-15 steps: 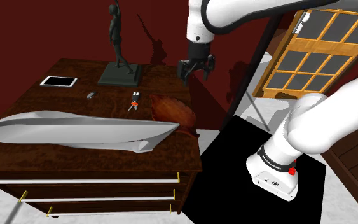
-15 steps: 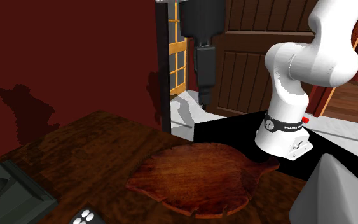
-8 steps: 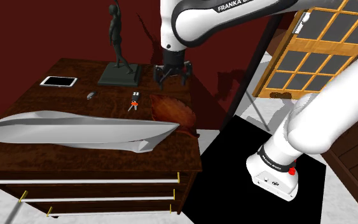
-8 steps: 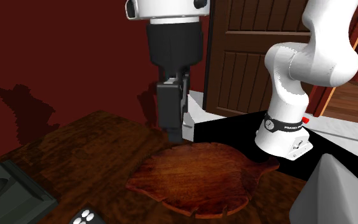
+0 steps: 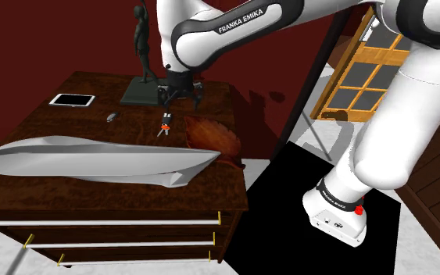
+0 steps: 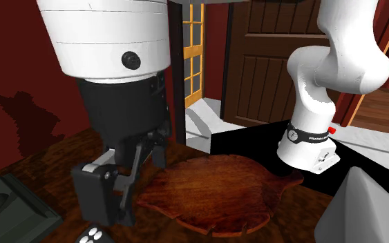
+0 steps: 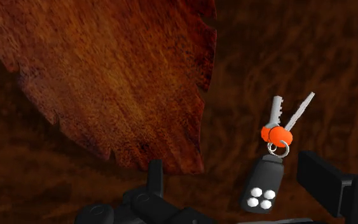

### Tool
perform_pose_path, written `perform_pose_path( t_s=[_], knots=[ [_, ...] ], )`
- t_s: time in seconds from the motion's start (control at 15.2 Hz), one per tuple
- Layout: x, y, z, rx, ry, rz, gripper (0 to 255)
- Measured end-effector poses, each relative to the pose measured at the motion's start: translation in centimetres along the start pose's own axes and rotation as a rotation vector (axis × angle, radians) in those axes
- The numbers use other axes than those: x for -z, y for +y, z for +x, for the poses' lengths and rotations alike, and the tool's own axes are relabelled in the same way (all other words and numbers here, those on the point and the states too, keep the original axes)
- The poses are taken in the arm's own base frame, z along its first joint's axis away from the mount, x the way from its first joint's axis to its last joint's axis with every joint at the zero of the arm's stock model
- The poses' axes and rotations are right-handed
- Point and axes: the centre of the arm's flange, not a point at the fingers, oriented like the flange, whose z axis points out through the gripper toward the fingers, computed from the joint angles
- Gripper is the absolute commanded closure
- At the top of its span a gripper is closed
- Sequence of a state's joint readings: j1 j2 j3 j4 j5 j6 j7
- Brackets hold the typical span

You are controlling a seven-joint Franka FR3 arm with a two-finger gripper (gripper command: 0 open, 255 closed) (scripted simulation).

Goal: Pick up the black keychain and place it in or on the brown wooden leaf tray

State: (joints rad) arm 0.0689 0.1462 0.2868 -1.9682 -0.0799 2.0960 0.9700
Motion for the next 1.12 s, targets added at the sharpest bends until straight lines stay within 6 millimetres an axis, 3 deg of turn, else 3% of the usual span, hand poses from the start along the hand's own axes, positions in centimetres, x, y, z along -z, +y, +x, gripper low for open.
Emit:
perform_pose_path(
  t_s=[0.26, 0.4, 0.79, 1.12],
  knots=[
    [-1.4, -4.2, 2.3, -0.055, 0.025, 0.006, 0],
    [-2.2, -5.0, 2.9, -0.069, 0.031, 0.007, 0],
    [-5.4, -5.4, 3.1, -0.074, 0.033, 0.007, 0],
    [-6.1, -5.5, 3.1, -0.074, 0.033, 0.007, 0]
  ],
)
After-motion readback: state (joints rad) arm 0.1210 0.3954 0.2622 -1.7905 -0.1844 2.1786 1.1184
